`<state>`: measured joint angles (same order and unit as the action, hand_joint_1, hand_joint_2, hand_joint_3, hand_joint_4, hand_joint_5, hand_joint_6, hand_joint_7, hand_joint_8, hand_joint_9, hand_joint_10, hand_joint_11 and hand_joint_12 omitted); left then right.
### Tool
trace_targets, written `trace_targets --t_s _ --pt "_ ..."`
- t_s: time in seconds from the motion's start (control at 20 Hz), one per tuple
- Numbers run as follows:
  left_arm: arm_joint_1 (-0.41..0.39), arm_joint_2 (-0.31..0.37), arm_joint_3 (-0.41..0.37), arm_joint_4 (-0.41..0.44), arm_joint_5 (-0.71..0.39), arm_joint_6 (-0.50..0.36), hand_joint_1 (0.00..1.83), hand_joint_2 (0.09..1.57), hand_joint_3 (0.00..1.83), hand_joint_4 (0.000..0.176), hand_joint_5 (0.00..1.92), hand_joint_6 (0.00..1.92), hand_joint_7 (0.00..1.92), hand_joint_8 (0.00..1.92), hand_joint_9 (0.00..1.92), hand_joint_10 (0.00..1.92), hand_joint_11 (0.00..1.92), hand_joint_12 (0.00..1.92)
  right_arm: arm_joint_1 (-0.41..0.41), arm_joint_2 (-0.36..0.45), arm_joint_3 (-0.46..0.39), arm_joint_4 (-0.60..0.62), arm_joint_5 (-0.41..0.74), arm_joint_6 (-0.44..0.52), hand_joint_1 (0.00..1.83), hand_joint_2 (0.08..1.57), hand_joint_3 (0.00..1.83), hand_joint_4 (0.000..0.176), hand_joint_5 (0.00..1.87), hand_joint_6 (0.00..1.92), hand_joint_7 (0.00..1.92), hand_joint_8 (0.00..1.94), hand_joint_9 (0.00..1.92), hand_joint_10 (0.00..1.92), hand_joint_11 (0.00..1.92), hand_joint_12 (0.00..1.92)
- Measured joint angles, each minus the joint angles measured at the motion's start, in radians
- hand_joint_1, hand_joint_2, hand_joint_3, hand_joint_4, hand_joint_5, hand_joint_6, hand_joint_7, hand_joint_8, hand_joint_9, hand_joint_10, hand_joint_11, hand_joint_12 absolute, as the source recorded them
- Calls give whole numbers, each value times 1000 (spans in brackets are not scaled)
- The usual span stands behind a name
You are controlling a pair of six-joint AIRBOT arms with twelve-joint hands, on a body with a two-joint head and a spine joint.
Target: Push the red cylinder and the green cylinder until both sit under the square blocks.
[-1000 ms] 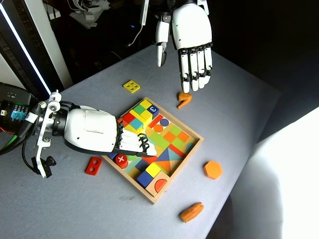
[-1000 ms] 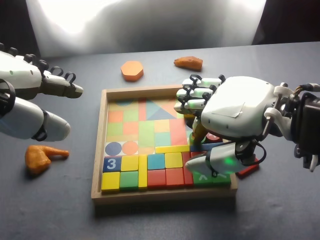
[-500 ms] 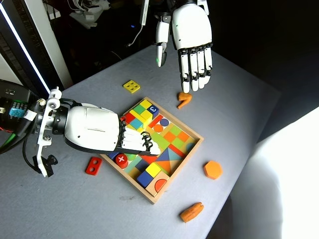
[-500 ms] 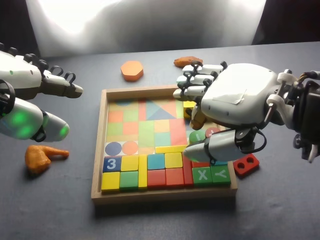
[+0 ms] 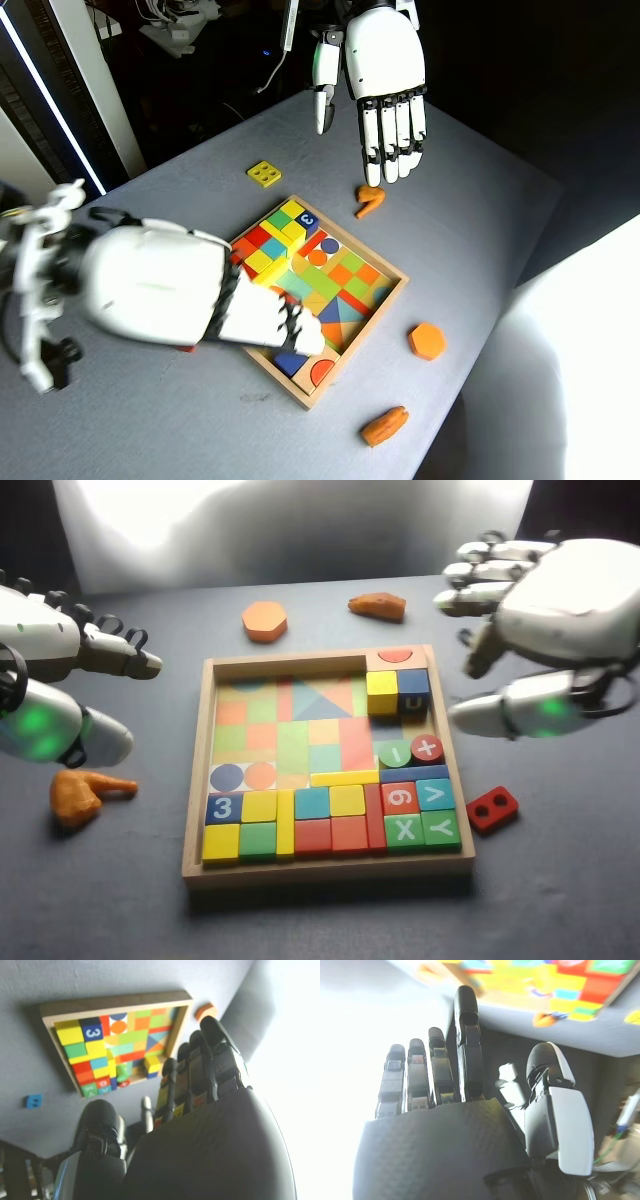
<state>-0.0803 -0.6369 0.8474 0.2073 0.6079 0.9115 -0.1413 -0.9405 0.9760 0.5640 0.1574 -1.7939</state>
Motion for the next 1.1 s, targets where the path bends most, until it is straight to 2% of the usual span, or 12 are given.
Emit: trace_targets --t_s 0.1,0.15,0.2,0.25,0.3,0.35,0.45,0.55,0.65,0.7,0.95,1.1 --pt "0 0 -1 -6 -5 0 96 1358 0 37 154 12 244 16 281 29 0 1017 0 63 -34 0 -6 9 78 1171 0 0 801 5 473 29 307 196 0 968" --pt "0 0 -1 -6 -5 0 107 1354 0 35 200 15 325 18 365 40 7 1171 0 79 -43 0 -7 9 65 1173 1 0 769 1 608 58 337 572 0 1430" --pt "0 0 -1 -3 -2 0 121 1353 0 26 265 15 438 17 479 57 75 1249 2 107 -61 0 -14 9 121 1167 0 0 781 10 756 136 444 918 87 1676" --pt "0 0 -1 -2 -1 0 140 1352 0 15 312 12 518 16 567 78 129 1296 6 137 -87 0 -22 9 134 1166 0 0 783 13 828 187 518 1039 183 1710" --pt "0 0 -1 -2 0 0 205 1342 0 0 407 19 648 32 695 154 209 1372 9 159 -106 -1 -24 9 148 1167 0 0 788 23 822 356 551 1178 287 1771" --pt "0 0 -1 -2 -1 0 241 1342 0 0 528 10 785 45 747 410 337 1407 16 173 -120 -2 -28 9 189 1154 0 0 826 57 806 531 558 1274 355 1837" --pt "0 0 -1 -5 -3 0 256 1352 1 0 656 16 924 79 671 911 434 1501 26 191 -136 -3 -18 11 185 1156 0 0 825 197 775 732 569 1332 390 1912" --pt "0 0 -1 -4 -1 0 298 1355 1 0 721 21 978 114 646 1135 435 1603 24 190 -137 -2 7 14 210 1144 0 0 791 444 805 804 629 1369 436 1921" --pt "0 0 -1 -4 -1 0 282 1370 0 0 739 10 951 188 613 1206 401 1639 6 179 -138 -4 42 14 229 1149 1 0 774 509 797 811 620 1384 440 1921" --pt "0 0 -1 -4 0 0 288 1366 0 0 761 5 910 317 632 1193 393 1657 -5 175 -142 -19 40 14 228 1147 0 0 781 522 812 810 644 1391 459 1921" --pt "0 0 -1 -5 3 0 324 1356 0 0 760 0 826 475 610 1200 374 1668 -7 175 -166 -30 32 23 204 1158 1 0 742 625 758 890 593 1445 412 1921" --pt "0 0 -1 -5 5 0 334 1353 0 0 759 0 818 487 606 1198 369 1667 -21 172 -166 -29 78 36 204 1158 1 0 739 634 756 894 591 1445 409 1921"
